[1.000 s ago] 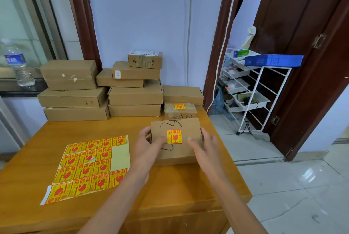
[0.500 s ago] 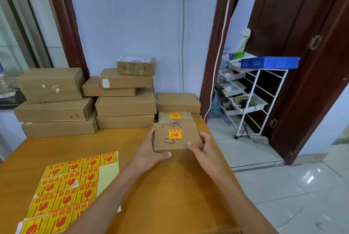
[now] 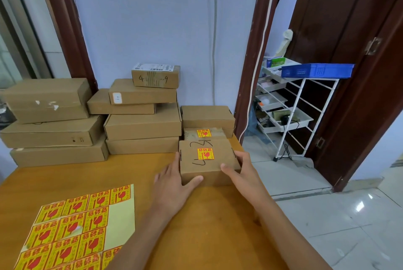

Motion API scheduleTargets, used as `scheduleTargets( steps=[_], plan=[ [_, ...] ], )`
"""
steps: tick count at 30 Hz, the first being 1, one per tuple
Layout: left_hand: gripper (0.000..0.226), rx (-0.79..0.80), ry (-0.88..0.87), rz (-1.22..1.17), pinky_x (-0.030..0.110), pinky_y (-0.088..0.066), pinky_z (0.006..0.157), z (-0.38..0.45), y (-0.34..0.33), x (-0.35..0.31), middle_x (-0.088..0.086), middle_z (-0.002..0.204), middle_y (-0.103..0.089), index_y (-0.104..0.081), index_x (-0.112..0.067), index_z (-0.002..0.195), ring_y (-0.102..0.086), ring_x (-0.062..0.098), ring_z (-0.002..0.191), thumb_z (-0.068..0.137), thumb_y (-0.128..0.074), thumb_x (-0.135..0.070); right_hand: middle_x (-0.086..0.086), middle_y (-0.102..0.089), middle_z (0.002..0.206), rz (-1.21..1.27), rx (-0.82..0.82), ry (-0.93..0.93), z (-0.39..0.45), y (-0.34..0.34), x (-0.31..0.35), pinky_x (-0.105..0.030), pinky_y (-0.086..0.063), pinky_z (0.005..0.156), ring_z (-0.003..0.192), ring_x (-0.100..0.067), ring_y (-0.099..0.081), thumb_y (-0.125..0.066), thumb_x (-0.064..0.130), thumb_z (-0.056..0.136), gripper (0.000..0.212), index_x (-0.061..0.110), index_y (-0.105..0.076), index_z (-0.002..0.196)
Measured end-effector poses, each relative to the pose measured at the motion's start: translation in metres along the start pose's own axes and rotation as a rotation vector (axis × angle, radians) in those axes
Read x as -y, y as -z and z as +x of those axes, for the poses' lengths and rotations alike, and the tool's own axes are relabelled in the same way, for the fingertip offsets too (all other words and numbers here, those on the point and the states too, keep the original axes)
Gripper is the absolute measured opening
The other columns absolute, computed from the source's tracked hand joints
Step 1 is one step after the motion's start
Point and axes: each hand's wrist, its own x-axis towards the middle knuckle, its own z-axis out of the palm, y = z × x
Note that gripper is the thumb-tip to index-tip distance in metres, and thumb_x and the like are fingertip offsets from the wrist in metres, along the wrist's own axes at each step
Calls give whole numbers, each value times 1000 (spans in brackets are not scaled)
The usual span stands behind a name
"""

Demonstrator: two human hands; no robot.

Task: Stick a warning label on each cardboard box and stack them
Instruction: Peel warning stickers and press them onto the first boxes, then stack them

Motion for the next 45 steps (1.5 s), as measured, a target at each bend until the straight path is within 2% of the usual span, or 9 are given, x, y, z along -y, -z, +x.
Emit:
scheduleTargets(
  steps=[3,7,13,18,22,26,36,40,45],
  plan=[
    [106,-23,-14,46,43,-21,124,-2,1,-3,-4,166,-27,-6,-28,162,-7,16,156,80,-39,-86,18,-59,120,-9,-13,19,1,7,7,-27,-51,84,107,1,-58,-55,55,101,35,34,-48,127],
    [107,-22,-18,58,42,-21,123,-1,0,-4,-3,166,-26,-5,-29,162,-6,16,156,80,-40,-87,10,-64,103,-115,-208,57,38,21,28,-40,-50,83,103,-17,-64,-35,54,108,36,26,-55,120],
    [117,-34,8,39,44,-27,121,2,-5,1,-3,164,-31,-4,-31,161,-21,19,152,70,-43,-93,-11,-47,154,-273,-39,-49,143,27,57,-43,-40,112,139,-31,-47,-48,47,106,64,11,-35,158],
    [113,-65,-2,61,42,-31,119,5,-7,3,-4,160,-36,-9,-33,160,-28,19,149,70,-43,-93,-11,-31,161,-875,79,69,195,24,52,-54,-41,113,147,-34,-34,-68,65,87,96,21,-26,161],
    [109,-69,-1,80,41,-31,119,5,-7,0,-5,160,-35,-8,-35,160,-29,19,148,73,-45,-91,-12,-39,158,-771,158,151,218,26,52,-49,-46,110,136,-33,-50,-67,52,95,76,24,-37,159],
    [109,-76,-5,71,40,-31,119,5,-7,2,-7,160,-35,-8,-37,159,-28,17,148,72,-44,-92,-7,-33,164,-786,194,265,219,29,43,-47,-40,115,142,-31,-45,-62,49,100,64,36,-40,158],
    [114,-62,-15,60,42,-29,119,5,-4,-1,-7,159,-36,-7,-36,159,-30,17,148,68,-45,-94,-5,-54,148,-776,-106,500,191,36,41,-45,-48,105,133,-28,-53,-49,43,107,47,24,-55,149],
    [118,-44,-9,34,44,-28,119,3,0,-5,-5,161,-34,-5,-34,160,-28,20,149,69,-49,-92,-6,-44,160,-785,-161,549,157,49,41,-52,-50,108,149,-30,-40,-48,44,106,47,25,-57,148],
    [103,-154,-22,-322,51,-30,120,-14,20,-10,-9,164,-26,-13,-42,159,-24,16,151,75,-63,-76,-10,-50,156,-658,-333,661,62,58,39,-55,-56,100,147,-34,-44,-57,36,101,40,22,-67,137]
  ],
)
